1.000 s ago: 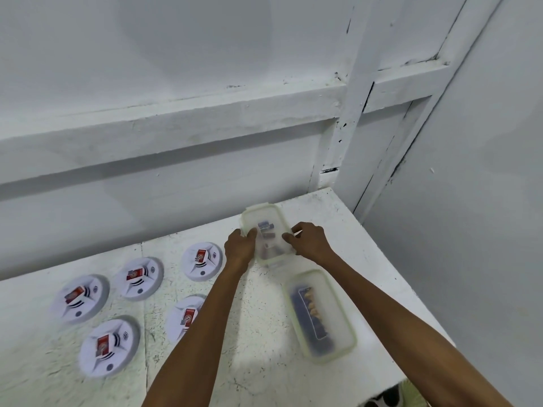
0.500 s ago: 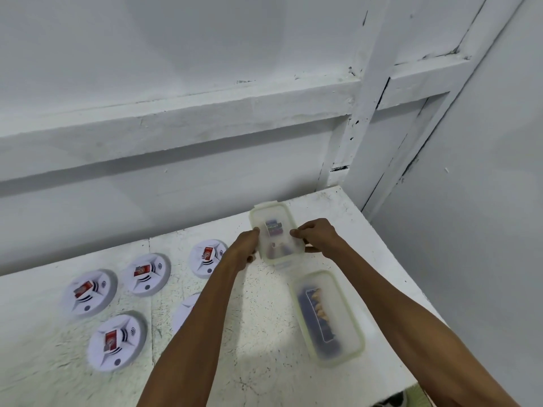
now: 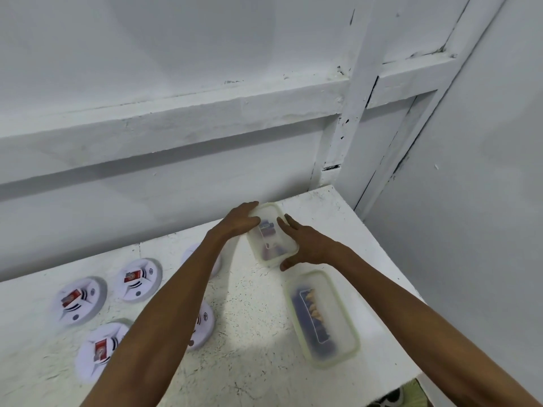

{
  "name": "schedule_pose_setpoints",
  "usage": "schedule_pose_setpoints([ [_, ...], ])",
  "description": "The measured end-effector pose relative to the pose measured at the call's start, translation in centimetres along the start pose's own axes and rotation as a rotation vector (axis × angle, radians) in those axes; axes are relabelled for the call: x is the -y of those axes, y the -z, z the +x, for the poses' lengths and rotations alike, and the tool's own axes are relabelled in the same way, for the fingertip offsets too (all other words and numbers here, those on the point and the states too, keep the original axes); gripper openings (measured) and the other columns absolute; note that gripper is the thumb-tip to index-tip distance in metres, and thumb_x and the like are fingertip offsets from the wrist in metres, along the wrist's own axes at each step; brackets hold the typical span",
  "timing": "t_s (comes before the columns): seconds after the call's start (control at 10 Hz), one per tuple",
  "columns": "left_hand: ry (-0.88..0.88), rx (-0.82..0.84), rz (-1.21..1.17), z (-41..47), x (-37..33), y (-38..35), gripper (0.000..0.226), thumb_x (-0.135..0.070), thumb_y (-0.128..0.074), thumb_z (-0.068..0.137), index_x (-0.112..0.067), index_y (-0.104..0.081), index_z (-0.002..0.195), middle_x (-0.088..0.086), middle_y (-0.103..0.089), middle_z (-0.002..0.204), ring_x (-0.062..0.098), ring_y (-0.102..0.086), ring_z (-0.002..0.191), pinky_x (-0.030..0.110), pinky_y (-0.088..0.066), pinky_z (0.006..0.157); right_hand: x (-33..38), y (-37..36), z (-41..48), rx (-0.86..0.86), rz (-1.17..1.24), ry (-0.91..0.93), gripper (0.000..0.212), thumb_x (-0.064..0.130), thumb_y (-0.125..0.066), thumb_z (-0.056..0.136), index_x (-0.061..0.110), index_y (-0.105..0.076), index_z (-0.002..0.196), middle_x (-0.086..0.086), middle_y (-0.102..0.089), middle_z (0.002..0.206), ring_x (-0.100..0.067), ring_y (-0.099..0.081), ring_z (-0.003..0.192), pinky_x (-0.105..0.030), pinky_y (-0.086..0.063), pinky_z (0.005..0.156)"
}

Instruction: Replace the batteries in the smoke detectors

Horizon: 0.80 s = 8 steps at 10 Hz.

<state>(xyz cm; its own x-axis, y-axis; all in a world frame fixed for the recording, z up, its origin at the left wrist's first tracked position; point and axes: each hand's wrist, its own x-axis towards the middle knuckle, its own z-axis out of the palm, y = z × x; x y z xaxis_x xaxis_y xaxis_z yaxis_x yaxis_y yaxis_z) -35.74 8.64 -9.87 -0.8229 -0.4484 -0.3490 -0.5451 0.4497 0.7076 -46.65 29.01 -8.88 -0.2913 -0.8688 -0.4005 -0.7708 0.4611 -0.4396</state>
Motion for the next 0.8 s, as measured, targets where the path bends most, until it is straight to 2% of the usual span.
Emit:
schedule_pose_setpoints([
  [0.1, 0.026, -0.004, -0.081, 0.4, 0.2, -0.1, 0.060, -0.007, -0.056, 0.095, -0.017, -0.042, 0.152, 0.006, -0.040, 0.158, 0.027, -0.041, 0.141, 0.031, -0.038, 0.105, -0.3, -0.1, -0.1, -0.008, -0.108, 0.045, 0.123, 0.061, -0.075, 0.075, 0.026, 0.010, 0.157, -0.009, 0.013, 0.165, -0.032, -0.032, 0.142, -0.038, -0.034, 0.112],
  [0.2, 0.039, 0.047, -0.142, 0.6, -0.3, 0.1, 0.061, -0.004, -0.058, 0.088, -0.014, -0.047, 0.148, 0.010, -0.045, 0.153, 0.028, -0.046, 0.133, 0.032, -0.043, 0.101, -1.1, -0.6, 0.3, -0.053, -0.214, 0.079, 0.117, 0.063, -0.068, 0.080, 0.022, 0.009, 0.158, -0.014, 0.010, 0.165, -0.036, -0.044, 0.132, -0.040, -0.041, 0.105],
  [0.3, 0.046, 0.046, -0.175, 0.7, -0.2, 0.1, 0.072, -0.019, -0.055, 0.066, -0.008, -0.056, 0.137, 0.016, -0.057, 0.139, 0.027, -0.056, 0.115, 0.035, -0.048, 0.094, -1.7, -0.8, 0.4, -0.085, -0.249, 0.108, 0.114, 0.061, -0.068, 0.082, 0.020, 0.007, 0.158, -0.013, 0.007, 0.165, -0.034, -0.048, 0.128, -0.039, -0.043, 0.103],
  [0.4, 0.042, 0.067, -0.175, 0.5, -0.2, 0.3, 0.072, -0.020, -0.055, 0.067, -0.009, -0.054, 0.138, 0.017, -0.055, 0.141, 0.027, -0.055, 0.117, 0.037, -0.048, 0.098, -1.6, -0.8, 0.0, -0.087, -0.175, 0.083, 0.114, 0.061, -0.069, 0.081, 0.027, 0.007, 0.158, -0.005, 0.009, 0.166, -0.030, -0.040, 0.136, -0.039, -0.039, 0.107],
  [0.5, 0.054, -0.004, -0.203, 0.1, -0.1, -0.7, 0.072, -0.007, -0.058, 0.093, -0.014, -0.029, 0.158, 0.010, -0.035, 0.161, 0.029, -0.041, 0.141, 0.036, -0.040, 0.112, -1.3, -1.0, -0.7, -0.108, -0.047, 0.043, 0.113, 0.058, -0.073, 0.079, 0.035, 0.005, 0.157, 0.003, 0.008, 0.166, -0.025, -0.035, 0.141, -0.037, -0.036, 0.111],
  [0.6, 0.027, -0.272, -0.268, -2.8, 1.0, -2.4, 0.072, -0.016, -0.061, 0.100, -0.013, -0.022, 0.161, 0.008, -0.028, 0.165, 0.026, -0.035, 0.148, 0.038, -0.033, 0.120, -0.7, -2.1, -2.9, -0.186, -0.008, -0.061, 0.097, 0.055, -0.067, 0.086, 0.036, -0.005, 0.158, 0.003, -0.002, 0.166, -0.022, -0.032, 0.144, -0.034, -0.034, 0.113],
  [0.7, 0.008, -0.447, -0.456, -9.4, 1.6, -3.9, 0.037, -0.006, -0.059, 0.099, -0.022, -0.057, 0.133, 0.002, -0.061, 0.139, 0.021, -0.060, 0.126, 0.023, -0.049, 0.101, 1.1, -3.3, -7.1, -0.436, -0.036, -0.046, 0.066, 0.052, -0.058, 0.093, 0.028, -0.036, 0.150, 0.006, -0.036, 0.154, -0.013, -0.044, 0.133, -0.023, -0.039, 0.104],
  [0.8, -0.027, -0.301, -0.531, -19.2, 3.5, -6.3, 0.030, 0.008, -0.050, 0.098, -0.015, -0.069, 0.107, 0.004, -0.078, 0.097, 0.018, -0.073, 0.086, 0.018, -0.051, 0.072, 4.6, -0.2, -12.2, -0.574, 0.196, 0.019, 0.029, 0.046, -0.070, 0.084, 0.043, -0.068, 0.112, 0.025, -0.067, 0.102, 0.000, -0.066, 0.084, -0.009, -0.046, 0.070],
])
